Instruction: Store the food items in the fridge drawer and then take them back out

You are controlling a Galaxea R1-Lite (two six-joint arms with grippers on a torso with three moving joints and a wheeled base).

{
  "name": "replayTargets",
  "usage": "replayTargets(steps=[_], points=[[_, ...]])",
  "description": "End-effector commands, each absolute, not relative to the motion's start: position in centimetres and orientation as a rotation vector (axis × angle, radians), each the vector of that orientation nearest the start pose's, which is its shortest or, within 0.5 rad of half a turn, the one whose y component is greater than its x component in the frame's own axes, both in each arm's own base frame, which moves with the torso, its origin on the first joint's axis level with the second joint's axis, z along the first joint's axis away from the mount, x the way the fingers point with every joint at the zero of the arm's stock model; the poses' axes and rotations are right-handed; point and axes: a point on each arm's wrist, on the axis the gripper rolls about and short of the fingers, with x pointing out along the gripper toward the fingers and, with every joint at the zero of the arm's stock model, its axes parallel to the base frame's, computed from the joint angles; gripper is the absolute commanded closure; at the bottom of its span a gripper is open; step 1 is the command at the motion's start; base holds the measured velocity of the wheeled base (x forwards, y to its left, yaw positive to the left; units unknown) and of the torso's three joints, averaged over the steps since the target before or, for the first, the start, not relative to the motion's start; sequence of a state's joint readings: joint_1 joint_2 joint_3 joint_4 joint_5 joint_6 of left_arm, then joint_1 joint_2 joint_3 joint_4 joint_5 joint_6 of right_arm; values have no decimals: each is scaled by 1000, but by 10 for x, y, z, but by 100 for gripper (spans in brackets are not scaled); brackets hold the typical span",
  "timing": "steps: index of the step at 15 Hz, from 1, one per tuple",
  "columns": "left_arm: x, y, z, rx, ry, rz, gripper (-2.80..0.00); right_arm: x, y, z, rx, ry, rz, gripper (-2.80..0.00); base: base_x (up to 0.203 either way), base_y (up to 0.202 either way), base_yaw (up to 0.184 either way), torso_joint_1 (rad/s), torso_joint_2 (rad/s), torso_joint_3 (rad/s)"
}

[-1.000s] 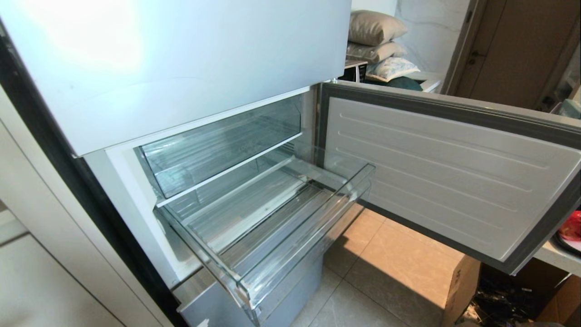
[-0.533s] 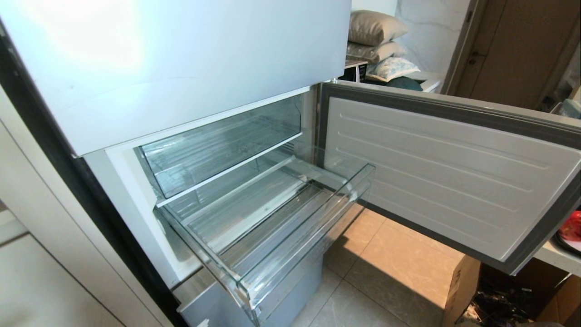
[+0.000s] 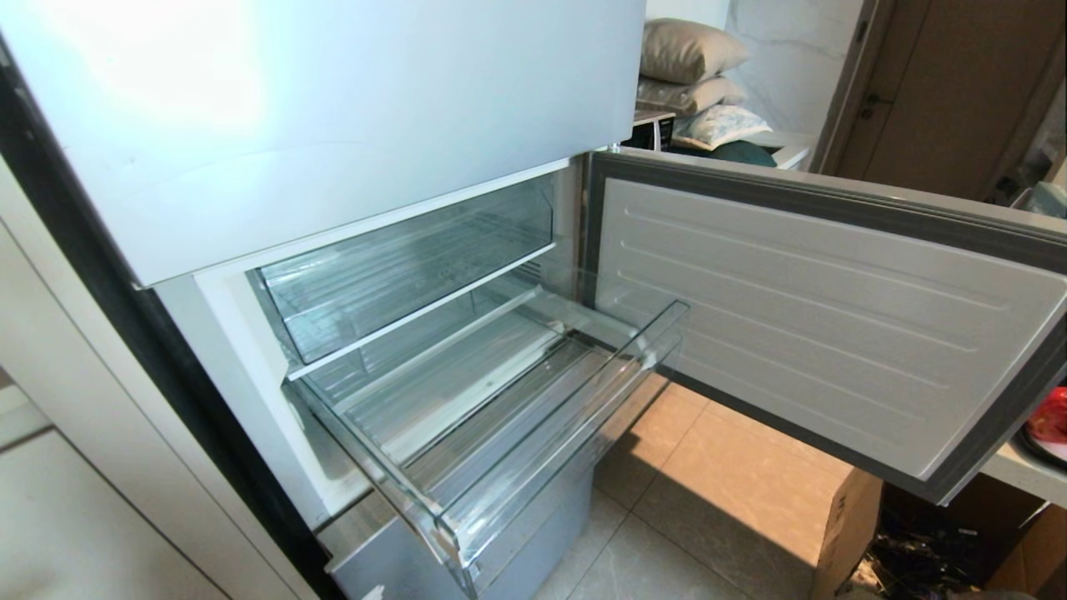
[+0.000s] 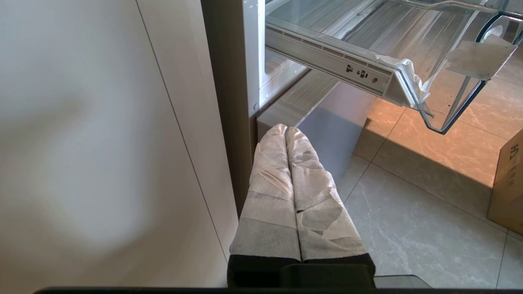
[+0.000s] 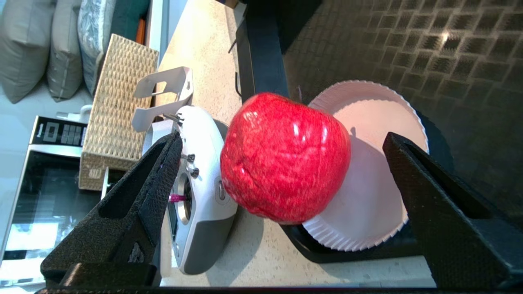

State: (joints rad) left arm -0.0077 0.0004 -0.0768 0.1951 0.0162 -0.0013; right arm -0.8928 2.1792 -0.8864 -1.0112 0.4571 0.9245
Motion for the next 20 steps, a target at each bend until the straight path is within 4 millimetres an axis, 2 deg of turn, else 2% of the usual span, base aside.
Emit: replayTargets(steps=[1,8,20], points=[[-30,1,76,0,120,8,0,254,-300,67,1089,7,-505,-280,0,0,0,0,0,0],[-30,1,76,0,120,8,0,265,-310,61,1115,42,-485,-280,0,0,0,0,0,0],[-30,1,76,0,120,8,0,273,-305,66,1130,79,-419,-280,0,0,0,0,0,0]])
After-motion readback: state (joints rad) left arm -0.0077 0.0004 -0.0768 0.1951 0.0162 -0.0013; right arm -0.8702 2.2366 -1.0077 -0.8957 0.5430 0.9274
